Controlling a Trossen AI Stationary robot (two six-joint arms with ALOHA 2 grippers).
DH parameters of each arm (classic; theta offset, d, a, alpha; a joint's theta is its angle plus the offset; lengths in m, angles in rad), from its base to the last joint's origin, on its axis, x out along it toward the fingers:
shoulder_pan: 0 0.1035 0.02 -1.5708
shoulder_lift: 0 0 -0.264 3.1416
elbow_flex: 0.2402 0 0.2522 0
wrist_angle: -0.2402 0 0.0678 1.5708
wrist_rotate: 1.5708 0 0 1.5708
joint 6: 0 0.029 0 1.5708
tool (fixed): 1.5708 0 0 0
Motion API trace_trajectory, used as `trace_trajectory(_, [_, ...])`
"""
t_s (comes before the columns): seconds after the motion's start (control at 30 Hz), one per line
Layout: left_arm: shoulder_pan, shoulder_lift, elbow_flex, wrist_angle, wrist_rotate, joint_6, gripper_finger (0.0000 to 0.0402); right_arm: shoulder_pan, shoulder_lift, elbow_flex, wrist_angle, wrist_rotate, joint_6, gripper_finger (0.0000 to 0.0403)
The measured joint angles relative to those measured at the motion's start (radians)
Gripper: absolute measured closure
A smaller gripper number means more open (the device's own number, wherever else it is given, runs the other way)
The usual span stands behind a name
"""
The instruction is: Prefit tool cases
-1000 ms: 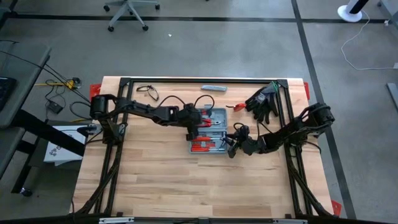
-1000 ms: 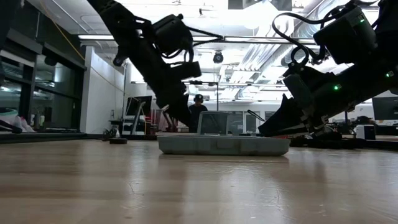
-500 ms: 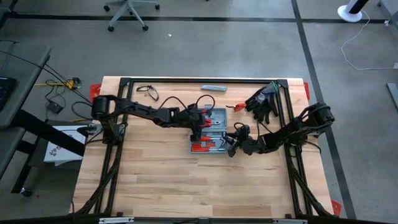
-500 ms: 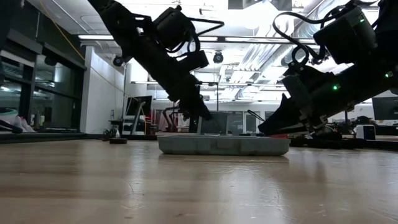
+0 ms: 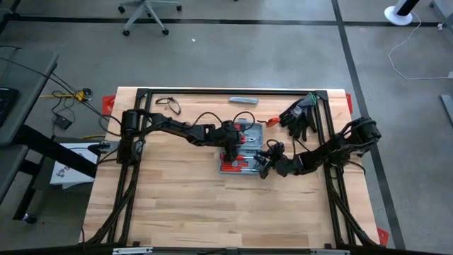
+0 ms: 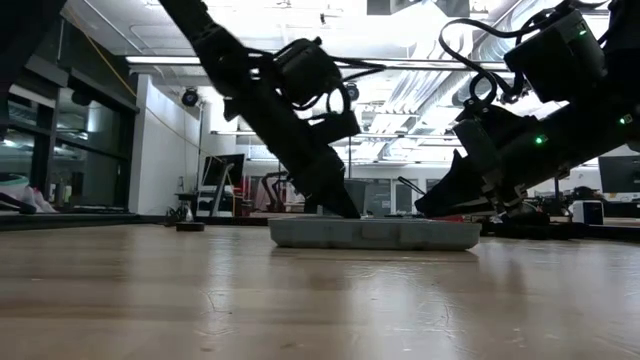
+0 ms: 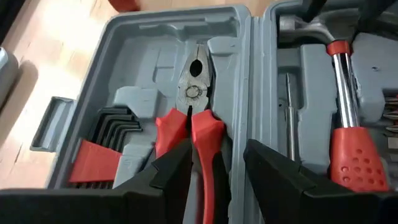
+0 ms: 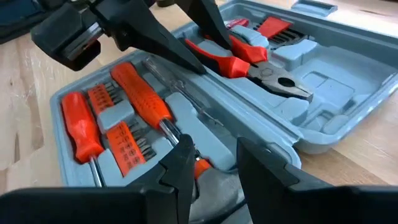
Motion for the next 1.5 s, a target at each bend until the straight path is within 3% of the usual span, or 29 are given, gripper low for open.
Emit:
trace_trajectory(0.17, [-0.002, -0.011, 0.002, -0.095, -0.023, -0.015, 0.0255, 0.002, 0.000, 0.000, -0.006, -0.003, -0.001, 0.0291])
trace_trajectory(0.37, [-0.004, -0.025, 0.002, -0.194, 0.017, -0.080, 0.0255, 0.002, -0.001, 0.001, -0.004, -0.002, 0.001, 0.0291])
trace_trajectory(0.67, [-0.042, -0.068, -0.006, -0.231, 0.032, -0.093, 0.0255, 0.002, 0.000, 0.000, -0.019, -0.009, 0.010, 0.0291])
trace_trajectory(0.93, [-0.050, -0.115, -0.010, -0.238, -0.066, -0.065, 0.0255, 0.003, 0.000, 0.006, -0.017, -0.063, 0.014, 0.0291])
trace_trajectory(1.17, [-0.047, -0.115, -0.010, -0.221, -0.124, -0.048, 0.0255, 0.003, 0.001, 0.091, -0.033, -0.088, -0.097, 0.0291])
trace_trajectory(1.33, [-0.047, -0.116, -0.009, -0.192, -0.138, -0.044, 0.0255, 0.002, 0.068, 0.160, -0.078, -0.088, -0.131, 0.0291])
trace_trajectory(1.5, [-0.047, -0.116, -0.008, -0.185, -0.141, -0.039, 0.0255, 0.002, 0.204, 0.214, -0.043, -0.082, -0.065, 0.0291])
